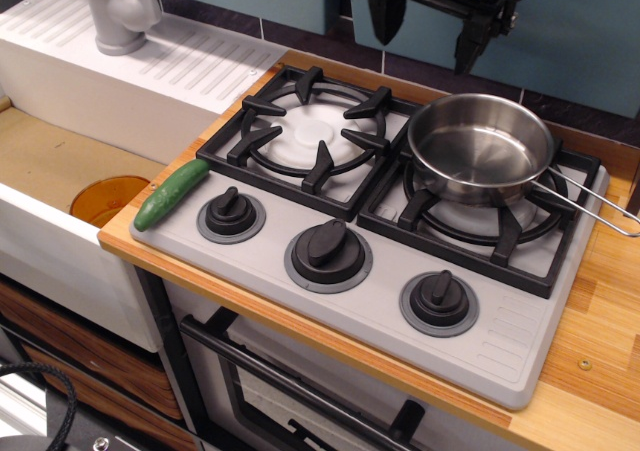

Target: Put pot or pan on stove and put pickle in pot or pan

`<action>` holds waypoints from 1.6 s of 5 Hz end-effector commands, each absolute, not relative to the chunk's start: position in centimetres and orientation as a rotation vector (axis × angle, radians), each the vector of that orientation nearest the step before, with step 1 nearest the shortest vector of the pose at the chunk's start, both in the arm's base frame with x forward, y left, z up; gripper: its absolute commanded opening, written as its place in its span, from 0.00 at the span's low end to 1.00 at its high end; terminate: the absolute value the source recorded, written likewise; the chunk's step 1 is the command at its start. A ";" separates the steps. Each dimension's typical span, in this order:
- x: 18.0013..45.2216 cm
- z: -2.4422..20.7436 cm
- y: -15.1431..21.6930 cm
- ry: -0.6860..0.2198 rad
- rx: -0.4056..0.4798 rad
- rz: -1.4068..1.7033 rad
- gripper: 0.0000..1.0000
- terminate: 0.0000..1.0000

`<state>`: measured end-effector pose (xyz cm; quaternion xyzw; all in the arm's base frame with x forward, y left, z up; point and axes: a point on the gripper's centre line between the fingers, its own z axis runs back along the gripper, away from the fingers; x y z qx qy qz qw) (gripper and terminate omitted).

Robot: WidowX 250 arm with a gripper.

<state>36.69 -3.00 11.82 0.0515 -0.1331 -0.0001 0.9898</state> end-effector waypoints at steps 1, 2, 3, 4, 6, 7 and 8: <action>35.1 10.1 -5.1 -0.305 0.092 0.076 1.00 0.00; 34.6 8.7 -5.7 -0.318 0.071 0.087 1.00 0.00; 34.4 7.8 -6.1 -0.333 0.039 0.098 1.00 0.00; 34.3 7.6 -6.3 -0.339 0.020 0.101 1.00 0.00; 35.1 9.0 -6.3 -0.347 0.010 0.105 1.00 0.00; 35.2 9.8 -6.5 -0.352 0.014 0.114 1.00 0.00; 35.1 11.6 -6.5 -0.339 0.031 0.115 1.00 0.00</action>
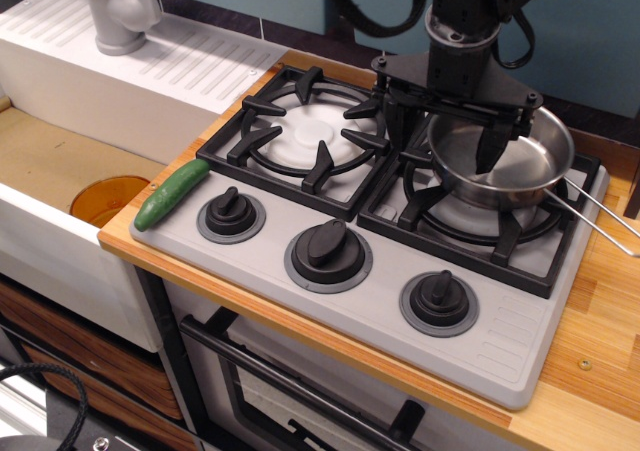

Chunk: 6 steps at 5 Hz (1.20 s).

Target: Put pot or pan on stove and put pickle in pot or pan

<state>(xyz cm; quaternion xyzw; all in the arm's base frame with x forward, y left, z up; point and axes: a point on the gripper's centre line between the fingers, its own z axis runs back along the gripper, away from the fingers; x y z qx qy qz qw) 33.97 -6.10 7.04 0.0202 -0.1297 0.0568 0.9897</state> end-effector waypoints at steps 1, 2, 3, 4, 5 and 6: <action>34.8 12.3 -5.9 -0.348 0.017 0.106 1.00 0.00; 34.8 10.7 -5.9 -0.379 -0.002 0.101 1.00 0.00; 34.6 8.8 -5.8 -0.411 -0.025 0.096 1.00 0.00; 34.3 7.8 -5.6 -0.427 -0.030 0.094 1.00 0.00; 33.7 7.1 -5.7 -0.442 -0.035 0.101 1.00 0.00; 33.4 6.7 -5.9 -0.448 -0.042 0.104 1.00 0.00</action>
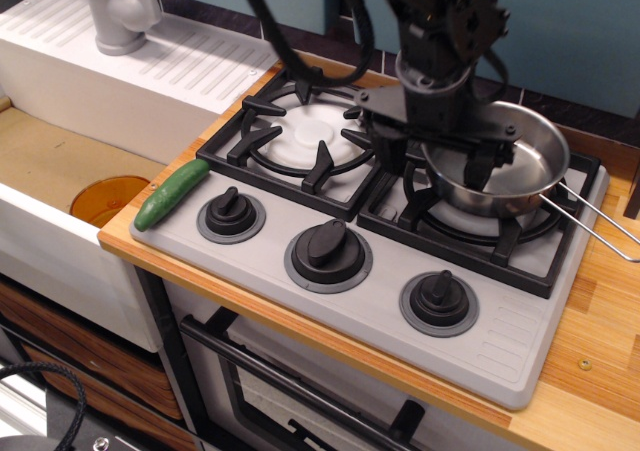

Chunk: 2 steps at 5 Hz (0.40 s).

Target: Put pot or pan on stove and put pickle in pot or pan

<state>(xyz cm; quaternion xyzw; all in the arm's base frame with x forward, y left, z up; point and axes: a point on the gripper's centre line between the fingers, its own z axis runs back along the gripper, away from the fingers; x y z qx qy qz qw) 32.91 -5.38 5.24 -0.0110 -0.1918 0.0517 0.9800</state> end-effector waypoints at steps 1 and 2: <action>33.4 6.9 -6.2 -0.435 -0.044 0.105 1.00 0.00; 33.6 7.0 -6.4 -0.422 -0.041 0.126 0.00 0.00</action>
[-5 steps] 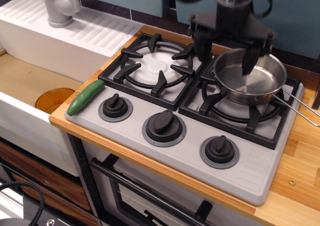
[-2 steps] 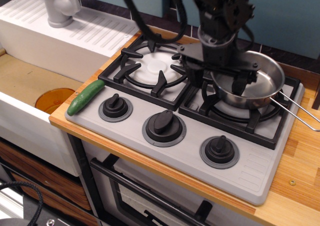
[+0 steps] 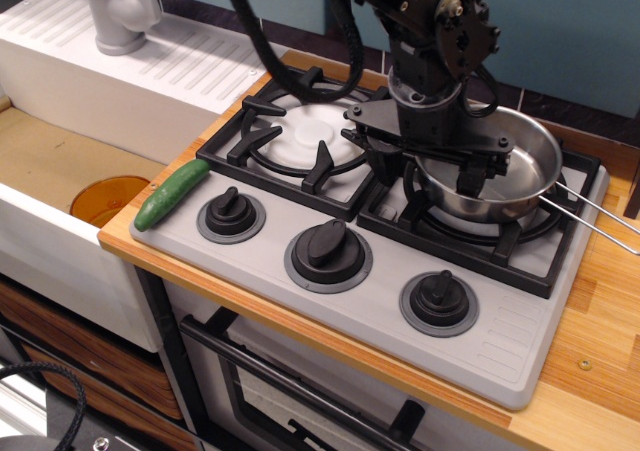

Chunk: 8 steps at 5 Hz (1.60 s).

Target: Put pot or pan on stove and put pickle in pot or pan

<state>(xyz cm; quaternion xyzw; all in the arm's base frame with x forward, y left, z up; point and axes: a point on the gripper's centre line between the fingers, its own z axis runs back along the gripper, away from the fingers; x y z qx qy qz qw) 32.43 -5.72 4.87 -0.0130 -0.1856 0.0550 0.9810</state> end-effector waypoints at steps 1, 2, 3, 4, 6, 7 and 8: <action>33.5 7.3 -6.5 -0.416 -0.055 0.121 0.00 0.00; 33.5 8.1 -6.7 -0.401 -0.105 0.122 0.00 0.00; 33.5 9.0 -7.1 -0.388 -0.118 0.132 0.00 0.00; 33.6 9.9 -7.7 -0.371 -0.112 0.148 0.00 0.00; 34.6 13.2 -6.3 -0.326 -0.088 0.095 0.00 0.00; 35.4 13.1 -3.6 -0.336 -0.098 0.031 0.00 0.00; 36.1 12.8 -1.7 -0.349 -0.096 -0.004 0.00 0.00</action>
